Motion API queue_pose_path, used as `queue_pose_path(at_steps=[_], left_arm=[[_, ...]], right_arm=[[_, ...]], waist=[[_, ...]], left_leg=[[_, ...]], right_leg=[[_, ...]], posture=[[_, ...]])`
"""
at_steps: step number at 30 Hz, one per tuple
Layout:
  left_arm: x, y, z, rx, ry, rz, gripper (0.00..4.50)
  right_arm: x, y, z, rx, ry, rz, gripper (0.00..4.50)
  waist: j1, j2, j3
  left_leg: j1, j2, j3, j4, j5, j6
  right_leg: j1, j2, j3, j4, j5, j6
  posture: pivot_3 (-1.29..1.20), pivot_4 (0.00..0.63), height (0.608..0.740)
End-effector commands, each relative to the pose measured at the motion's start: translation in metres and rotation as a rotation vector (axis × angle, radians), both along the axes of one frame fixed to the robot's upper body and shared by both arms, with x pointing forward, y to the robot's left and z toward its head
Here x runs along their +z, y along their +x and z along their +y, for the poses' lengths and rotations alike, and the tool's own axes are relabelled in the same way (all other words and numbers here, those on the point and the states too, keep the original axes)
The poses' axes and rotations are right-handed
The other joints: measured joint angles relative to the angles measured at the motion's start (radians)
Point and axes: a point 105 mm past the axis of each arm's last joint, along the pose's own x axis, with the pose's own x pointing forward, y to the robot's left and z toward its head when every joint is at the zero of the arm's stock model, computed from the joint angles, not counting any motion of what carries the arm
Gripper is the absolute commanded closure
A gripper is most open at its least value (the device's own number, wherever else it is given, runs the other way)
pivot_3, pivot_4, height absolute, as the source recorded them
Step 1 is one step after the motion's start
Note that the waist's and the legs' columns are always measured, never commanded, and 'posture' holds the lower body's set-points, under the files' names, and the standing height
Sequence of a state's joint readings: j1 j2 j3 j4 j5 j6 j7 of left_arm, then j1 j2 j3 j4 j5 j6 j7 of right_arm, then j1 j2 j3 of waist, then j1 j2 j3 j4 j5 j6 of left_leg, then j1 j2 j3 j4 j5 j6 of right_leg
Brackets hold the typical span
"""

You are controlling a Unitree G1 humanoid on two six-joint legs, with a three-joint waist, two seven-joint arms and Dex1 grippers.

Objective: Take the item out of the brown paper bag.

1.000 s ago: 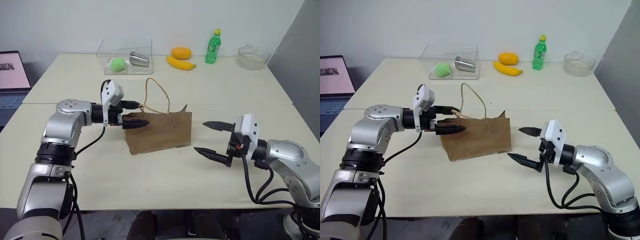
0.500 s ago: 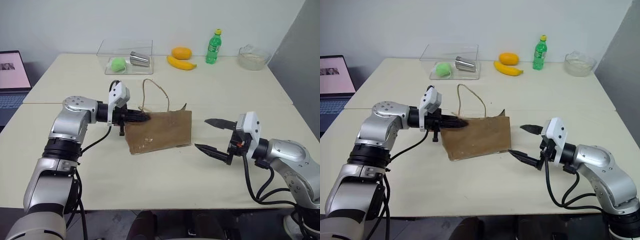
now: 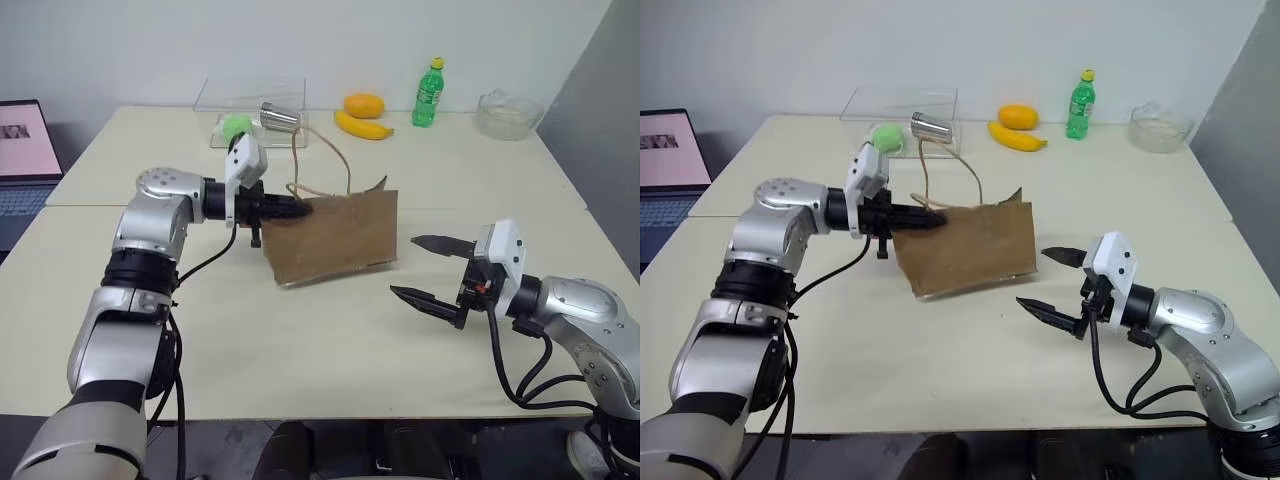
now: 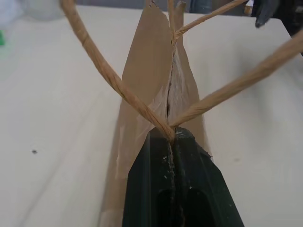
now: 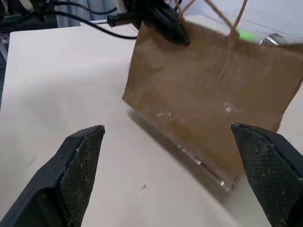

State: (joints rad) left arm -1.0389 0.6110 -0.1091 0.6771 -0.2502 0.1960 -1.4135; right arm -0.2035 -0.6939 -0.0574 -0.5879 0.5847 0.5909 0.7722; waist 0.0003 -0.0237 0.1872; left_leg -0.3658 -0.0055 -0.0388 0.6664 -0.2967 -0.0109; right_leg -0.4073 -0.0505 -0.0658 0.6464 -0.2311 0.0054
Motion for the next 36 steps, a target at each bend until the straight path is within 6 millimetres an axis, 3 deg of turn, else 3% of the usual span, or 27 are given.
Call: queue_pose_path(at_steps=[1, 14, 21, 32, 36], left_arm=[[0.014, 0.008, 0.003, -0.001, 0.019, -0.076, 4.49], [0.003, 0.035, 0.002, 0.090, 0.138, -0.143, 4.49], [0.002, 0.040, 0.001, 0.118, 0.176, -0.178, 4.49], [0.022, 0.038, -0.012, 0.062, 0.177, -0.247, 4.49], [0.019, 0.040, -0.011, 0.075, 0.215, -0.265, 4.49]], right_arm=[[0.011, -0.004, 0.004, 0.012, 0.014, -0.047, 0.00], [0.012, 0.004, 0.010, -0.092, 0.065, -0.099, 0.00], [0.010, 0.005, 0.009, -0.126, 0.076, -0.103, 0.00], [0.004, -0.001, 0.008, -0.113, 0.061, -0.068, 0.00], [0.004, -0.001, 0.008, -0.112, 0.059, -0.064, 0.00]], waist=[[0.000, 0.000, 0.000], [0.000, -0.001, 0.000], [-0.001, -0.001, 0.000], [-0.001, -0.001, 0.000], [-0.002, -0.001, 0.000]], left_leg=[[0.000, 0.000, 0.000, 0.000, 0.000, 0.000], [-0.002, -0.001, 0.001, 0.000, 0.000, 0.000], [-0.002, -0.001, 0.002, 0.000, 0.000, 0.000], [-0.002, -0.001, 0.005, 0.001, 0.000, 0.000], [-0.002, -0.001, 0.006, 0.001, 0.000, 0.000]], right_leg=[[0.000, 0.000, 0.000, 0.000, 0.000, 0.000], [-0.002, 0.000, -0.001, 0.000, 0.000, 0.001], [-0.002, -0.001, -0.001, 0.001, 0.000, 0.002], [-0.002, -0.001, -0.002, 0.001, 0.000, 0.002], [-0.002, 0.000, -0.001, 0.001, 0.000, 0.002]], posture=[[0.00, 0.150, 0.740], [0.00, 0.150, 0.740], [0.00, 0.150, 0.740], [0.00, 0.150, 0.740], [0.00, 0.150, 0.740]])
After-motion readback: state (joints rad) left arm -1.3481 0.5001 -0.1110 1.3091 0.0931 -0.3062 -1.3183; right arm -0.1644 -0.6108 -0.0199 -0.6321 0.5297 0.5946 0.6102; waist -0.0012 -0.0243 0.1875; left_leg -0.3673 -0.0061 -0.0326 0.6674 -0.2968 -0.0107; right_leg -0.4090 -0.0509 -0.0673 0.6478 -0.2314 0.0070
